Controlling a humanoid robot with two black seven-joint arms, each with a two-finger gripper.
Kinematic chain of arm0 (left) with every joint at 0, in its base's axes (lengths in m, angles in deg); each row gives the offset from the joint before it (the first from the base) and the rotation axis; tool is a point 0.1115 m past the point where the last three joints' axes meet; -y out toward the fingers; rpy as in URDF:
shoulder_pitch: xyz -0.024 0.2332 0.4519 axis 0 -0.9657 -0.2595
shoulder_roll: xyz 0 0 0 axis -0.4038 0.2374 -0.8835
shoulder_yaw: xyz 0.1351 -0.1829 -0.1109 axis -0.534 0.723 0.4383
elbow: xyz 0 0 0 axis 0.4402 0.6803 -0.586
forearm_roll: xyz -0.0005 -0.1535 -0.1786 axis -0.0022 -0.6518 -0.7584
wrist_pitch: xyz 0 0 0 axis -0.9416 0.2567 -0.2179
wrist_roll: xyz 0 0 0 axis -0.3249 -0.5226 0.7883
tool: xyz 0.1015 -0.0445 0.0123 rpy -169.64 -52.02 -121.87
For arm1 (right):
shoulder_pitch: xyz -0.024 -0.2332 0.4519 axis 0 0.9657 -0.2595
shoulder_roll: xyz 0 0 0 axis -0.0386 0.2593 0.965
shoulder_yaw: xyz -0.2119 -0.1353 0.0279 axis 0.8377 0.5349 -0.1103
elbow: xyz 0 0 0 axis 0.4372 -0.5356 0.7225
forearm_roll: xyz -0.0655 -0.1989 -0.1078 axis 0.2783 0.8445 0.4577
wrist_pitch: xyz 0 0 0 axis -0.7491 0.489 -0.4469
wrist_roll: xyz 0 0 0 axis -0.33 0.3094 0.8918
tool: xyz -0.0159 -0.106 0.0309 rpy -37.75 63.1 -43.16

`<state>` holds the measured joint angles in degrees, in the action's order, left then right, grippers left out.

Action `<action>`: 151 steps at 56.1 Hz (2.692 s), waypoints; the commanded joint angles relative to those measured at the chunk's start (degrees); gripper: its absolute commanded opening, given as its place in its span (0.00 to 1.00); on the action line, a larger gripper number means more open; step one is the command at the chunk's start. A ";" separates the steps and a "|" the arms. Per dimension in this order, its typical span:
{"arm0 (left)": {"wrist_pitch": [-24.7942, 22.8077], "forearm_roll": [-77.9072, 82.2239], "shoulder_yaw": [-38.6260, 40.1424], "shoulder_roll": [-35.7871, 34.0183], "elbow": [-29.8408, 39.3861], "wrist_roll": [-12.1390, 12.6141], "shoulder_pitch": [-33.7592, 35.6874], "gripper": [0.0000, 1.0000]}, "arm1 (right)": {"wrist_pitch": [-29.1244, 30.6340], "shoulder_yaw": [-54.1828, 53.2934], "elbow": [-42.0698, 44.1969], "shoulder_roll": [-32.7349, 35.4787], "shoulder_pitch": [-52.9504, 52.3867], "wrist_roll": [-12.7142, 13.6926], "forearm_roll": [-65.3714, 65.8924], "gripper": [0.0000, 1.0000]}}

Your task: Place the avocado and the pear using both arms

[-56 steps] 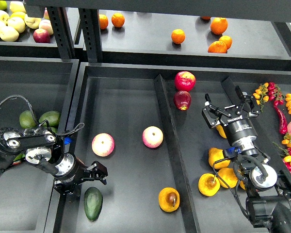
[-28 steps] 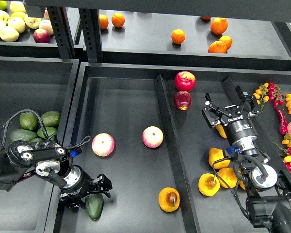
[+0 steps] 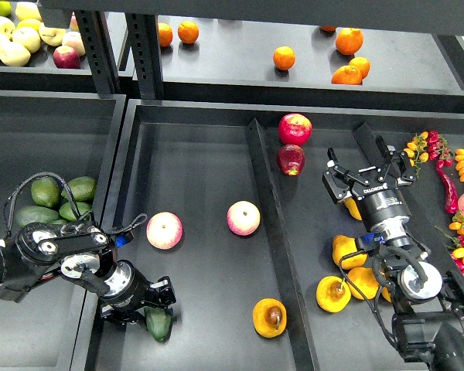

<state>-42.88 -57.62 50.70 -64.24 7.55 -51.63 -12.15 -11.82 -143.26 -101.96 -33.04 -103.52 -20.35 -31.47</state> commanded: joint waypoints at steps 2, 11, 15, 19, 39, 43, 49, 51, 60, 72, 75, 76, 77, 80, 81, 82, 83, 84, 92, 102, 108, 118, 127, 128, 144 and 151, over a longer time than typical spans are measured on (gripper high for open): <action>0.02 1.66 1.90 0.28 -0.94 0.02 -0.33 0.45 | 0.35 0.00 0.00 0.00 0.00 0.00 0.00 1.00; 0.02 1.39 1.99 0.37 -0.68 0.02 0.11 0.44 | 0.88 0.00 0.00 0.00 0.00 0.00 0.00 1.00; 0.02 1.39 2.16 0.37 -0.33 0.02 0.20 0.44 | 0.88 0.00 0.00 0.00 0.00 0.00 0.00 1.00; 0.02 1.39 2.51 0.37 -0.06 0.02 0.37 0.43 | 0.88 0.00 0.00 0.00 0.00 0.00 0.00 1.00; 0.02 0.78 5.24 -1.21 1.87 0.02 4.06 0.43 | 0.88 0.00 -0.09 0.00 0.26 0.00 0.00 1.00; 0.02 0.43 6.03 -3.49 2.66 0.02 5.12 0.43 | 0.88 0.00 -0.09 0.00 0.26 0.09 0.00 1.00; 0.02 -1.07 6.03 -7.19 4.24 0.02 7.05 0.43 | 0.88 0.00 0.00 0.00 0.26 0.09 0.00 1.00; 0.02 -1.24 6.03 -8.85 4.77 0.02 7.58 0.43 | 0.88 0.09 0.00 0.00 0.26 0.09 0.00 1.00; 0.02 -1.24 6.12 -15.62 6.62 0.02 8.28 0.44 | 0.88 0.09 0.00 0.00 0.26 0.09 0.00 1.00; 0.02 -1.24 6.03 -24.93 8.90 0.02 7.49 0.44 | 0.88 0.17 -0.09 0.00 0.00 0.09 0.00 1.00; 0.02 -1.24 5.94 -27.83 8.90 0.02 6.53 0.45 | 0.97 0.17 -0.17 0.00 0.09 0.09 0.00 1.00; 0.02 -1.24 5.94 -28.28 8.81 0.02 6.26 0.45 | 0.88 0.17 -0.17 0.00 0.00 0.09 0.00 1.00; 0.02 -1.24 6.03 -28.54 8.90 0.02 6.09 0.45 | 0.88 0.17 -0.17 0.00 0.00 0.09 0.00 1.00; 0.02 -1.24 6.12 -29.25 8.73 0.02 5.56 0.45 | 0.88 0.17 -0.26 0.00 0.00 0.09 0.00 1.00; 0.02 -1.24 6.12 -29.42 8.64 0.02 5.30 0.45 | 0.88 0.17 -0.26 0.00 0.00 0.09 0.00 1.00; 0.02 -1.24 6.12 -29.51 8.46 0.02 4.95 0.45 | 0.97 0.17 -0.26 0.00 0.00 0.09 0.00 1.00; 0.02 -1.24 6.21 -29.60 8.29 0.02 4.77 0.45 | 0.88 0.17 -0.26 0.00 0.00 0.09 0.00 1.00; 0.02 -1.24 6.21 -29.60 8.03 0.02 4.42 0.45 | 0.88 0.17 -0.26 0.00 -0.09 0.09 0.00 1.00; 0.02 -1.24 7.44 -28.81 6.09 0.02 1.96 0.46 | 0.97 0.09 -0.35 0.00 -0.09 0.09 0.00 1.00; 0.02 -1.24 8.32 -26.79 2.05 0.02 0.90 0.49 | 0.97 0.00 -0.53 0.00 0.00 0.09 -0.09 1.00; 0.02 -1.24 8.58 -25.30 -1.38 0.02 0.72 0.51 | 0.97 0.00 -0.53 0.00 0.09 0.09 -0.09 1.00; 0.02 -1.16 8.76 -23.63 -3.49 0.02 0.20 0.53 | 0.97 0.00 -0.53 0.00 0.00 0.09 -0.09 1.00; 0.02 -1.16 8.76 -23.01 -3.67 0.02 -0.07 0.59 | 0.97 0.00 -0.61 0.00 0.00 0.09 -0.09 1.00; 0.02 -1.16 8.76 -22.84 -3.93 0.02 -0.15 0.62 | 0.97 -0.09 -0.61 0.00 0.00 0.09 -0.09 1.00; 0.02 -0.54 9.11 -22.48 -4.55 0.02 -0.24 0.88 | 0.97 0.00 -0.61 0.00 0.00 0.09 -0.09 1.00; 0.02 -0.54 9.19 -22.48 -4.55 0.02 -0.15 0.99 | 1.06 0.00 -0.61 0.00 0.00 0.09 -0.09 1.00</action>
<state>-42.86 -58.23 59.83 -86.73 3.01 -51.61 -12.40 -10.85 -143.28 -102.55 -33.04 -103.52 -20.26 -31.56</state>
